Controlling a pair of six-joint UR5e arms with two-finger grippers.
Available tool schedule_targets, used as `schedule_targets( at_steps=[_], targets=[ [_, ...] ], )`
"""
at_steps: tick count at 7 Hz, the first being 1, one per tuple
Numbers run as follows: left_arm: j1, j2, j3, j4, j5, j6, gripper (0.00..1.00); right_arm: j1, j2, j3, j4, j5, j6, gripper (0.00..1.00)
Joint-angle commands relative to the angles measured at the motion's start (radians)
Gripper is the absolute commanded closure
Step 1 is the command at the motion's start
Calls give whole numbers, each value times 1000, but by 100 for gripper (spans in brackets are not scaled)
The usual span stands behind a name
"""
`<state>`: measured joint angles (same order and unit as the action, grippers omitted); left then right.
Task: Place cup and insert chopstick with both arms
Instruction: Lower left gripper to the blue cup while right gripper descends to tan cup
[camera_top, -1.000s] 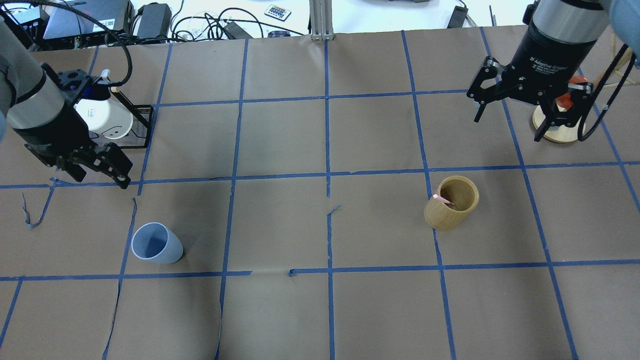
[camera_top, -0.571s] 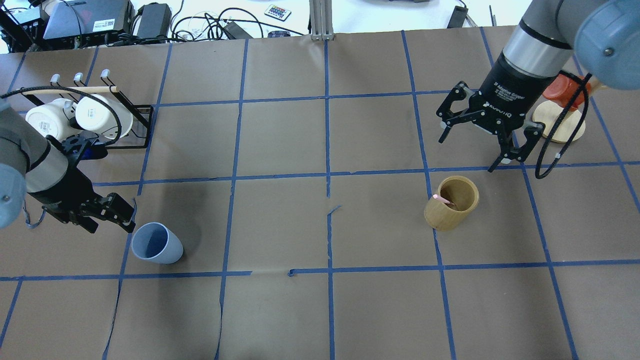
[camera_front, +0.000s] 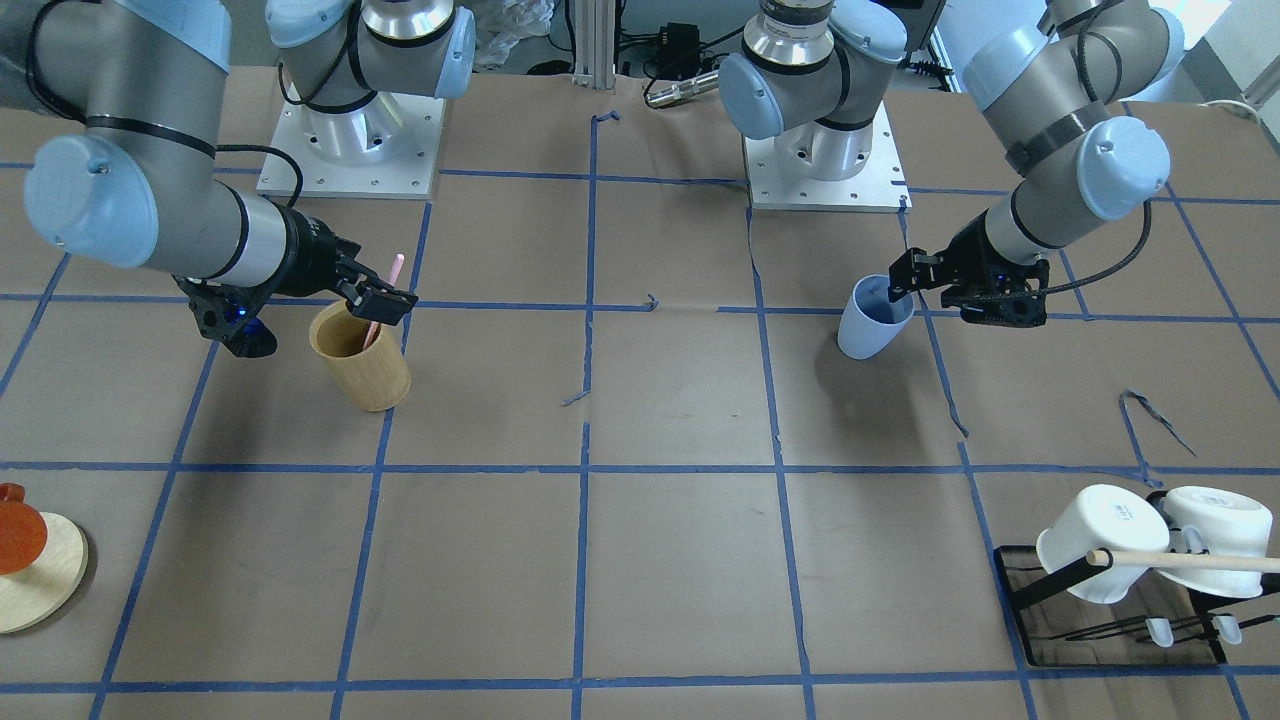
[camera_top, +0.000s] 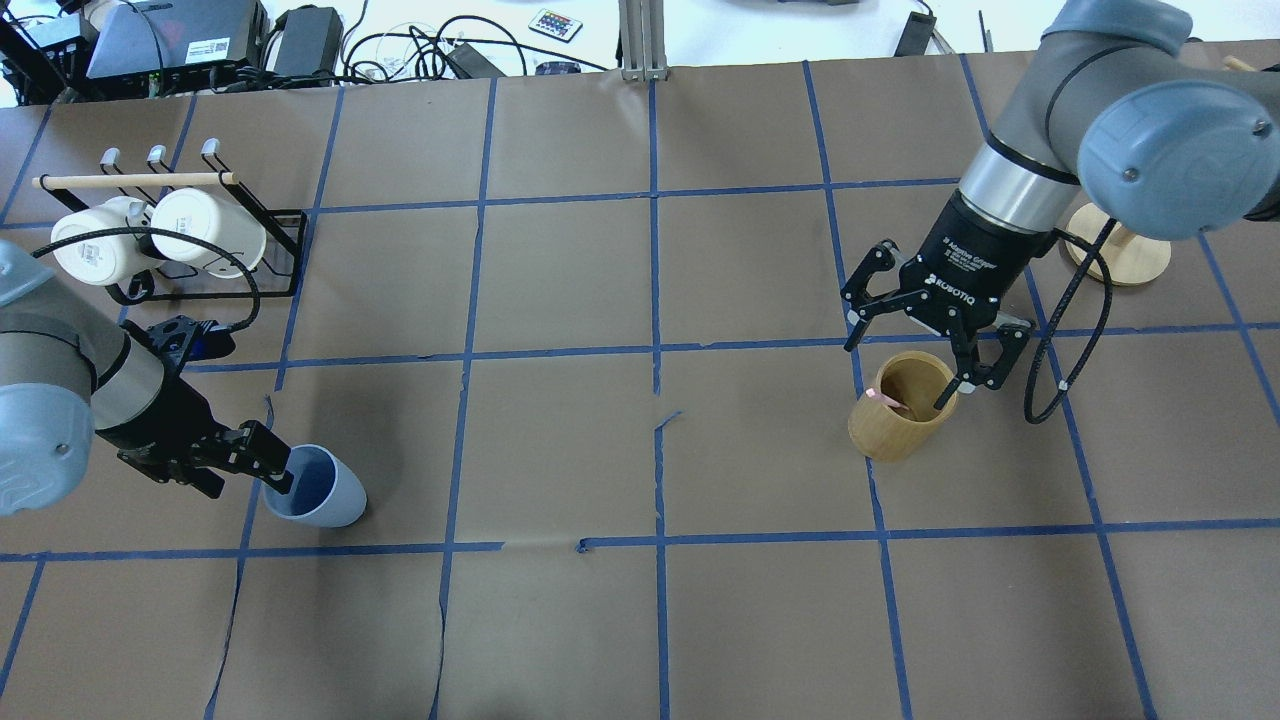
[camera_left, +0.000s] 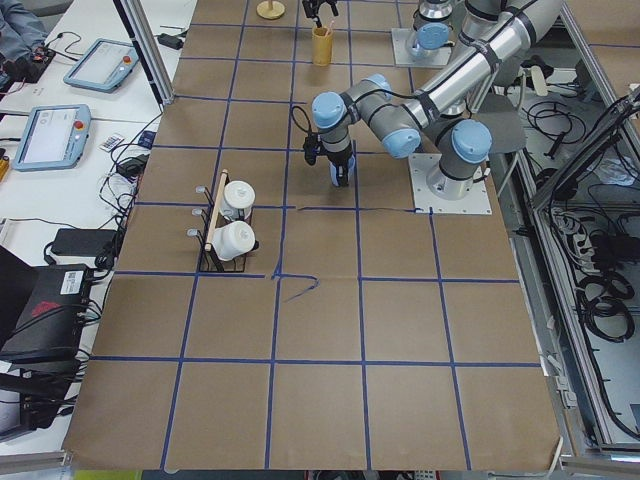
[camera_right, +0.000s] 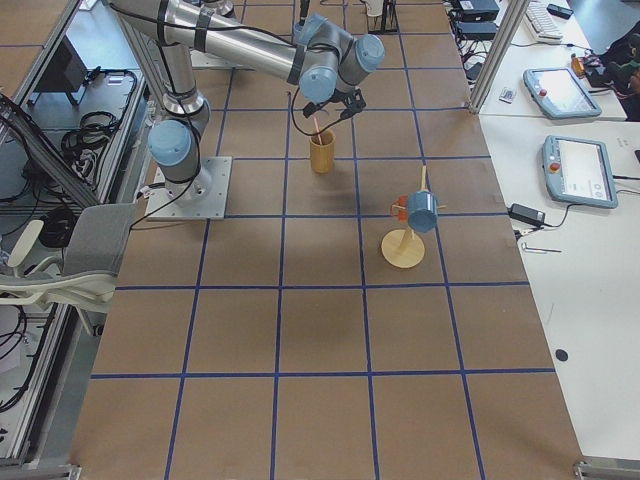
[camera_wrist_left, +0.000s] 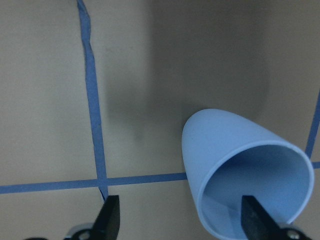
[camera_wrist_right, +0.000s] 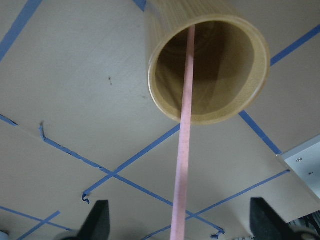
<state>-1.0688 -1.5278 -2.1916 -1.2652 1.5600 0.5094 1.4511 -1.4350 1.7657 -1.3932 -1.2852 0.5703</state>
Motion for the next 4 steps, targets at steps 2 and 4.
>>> schedule_targets(
  at_steps=[2, 4],
  targets=[
    [-5, -25, -16, 1, -6, -5, 100, 0, 18, 23, 2, 14, 11, 34],
    [-16, -9, -5, 0, -5, -24, 100, -2, 18, 23, 5, 14, 57, 72]
  ],
)
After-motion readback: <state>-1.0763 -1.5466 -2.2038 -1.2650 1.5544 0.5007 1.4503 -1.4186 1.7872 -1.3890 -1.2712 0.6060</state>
